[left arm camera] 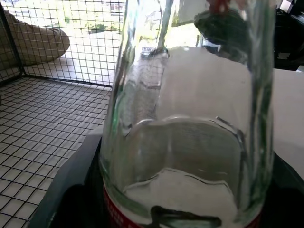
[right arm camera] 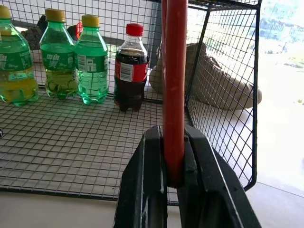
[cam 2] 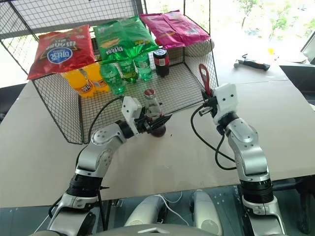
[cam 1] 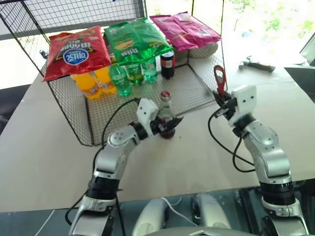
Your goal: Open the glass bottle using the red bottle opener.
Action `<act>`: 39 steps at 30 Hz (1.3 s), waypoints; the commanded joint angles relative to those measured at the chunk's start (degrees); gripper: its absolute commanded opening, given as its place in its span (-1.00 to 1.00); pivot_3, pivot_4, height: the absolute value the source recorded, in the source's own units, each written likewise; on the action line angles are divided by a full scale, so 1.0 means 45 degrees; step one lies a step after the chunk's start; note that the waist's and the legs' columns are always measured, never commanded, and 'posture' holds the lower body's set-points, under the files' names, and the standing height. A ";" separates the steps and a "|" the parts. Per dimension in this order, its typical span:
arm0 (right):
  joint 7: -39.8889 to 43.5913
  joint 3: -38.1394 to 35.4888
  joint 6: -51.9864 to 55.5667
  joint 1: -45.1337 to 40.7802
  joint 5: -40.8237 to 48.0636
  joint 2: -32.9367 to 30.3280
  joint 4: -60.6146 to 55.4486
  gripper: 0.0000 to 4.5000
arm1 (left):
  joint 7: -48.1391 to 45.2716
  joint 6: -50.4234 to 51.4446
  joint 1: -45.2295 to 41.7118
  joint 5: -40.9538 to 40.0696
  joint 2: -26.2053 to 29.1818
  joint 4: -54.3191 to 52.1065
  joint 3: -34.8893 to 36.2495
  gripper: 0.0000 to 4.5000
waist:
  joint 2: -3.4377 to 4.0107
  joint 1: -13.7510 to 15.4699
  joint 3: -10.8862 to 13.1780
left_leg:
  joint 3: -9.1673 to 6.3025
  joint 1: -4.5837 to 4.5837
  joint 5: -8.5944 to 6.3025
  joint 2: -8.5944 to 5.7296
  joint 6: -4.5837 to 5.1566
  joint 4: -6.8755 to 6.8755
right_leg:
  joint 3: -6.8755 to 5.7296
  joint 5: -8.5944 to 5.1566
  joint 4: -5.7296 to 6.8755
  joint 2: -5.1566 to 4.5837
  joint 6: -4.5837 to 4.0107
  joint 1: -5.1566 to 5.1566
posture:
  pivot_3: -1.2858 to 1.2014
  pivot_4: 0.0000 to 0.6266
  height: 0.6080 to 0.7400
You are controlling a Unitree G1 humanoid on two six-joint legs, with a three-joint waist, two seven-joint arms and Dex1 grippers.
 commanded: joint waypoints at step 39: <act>0.1702 0.2581 -0.1794 -0.1163 -0.1553 -0.0570 -0.0221 -1.00 | 0.0065 -0.2616 0.1100 0.0289 -0.0054 -0.0989 0.0405 0.01 | -0.0009 -0.0052 -0.0011 | 0.0026 0.0009 0.0001 0.0001 0.0001 0.0014 | 0.0018 0.0003 0.0023 0.0002 0.0003 0.0000 | 0.03 -0.52 0.92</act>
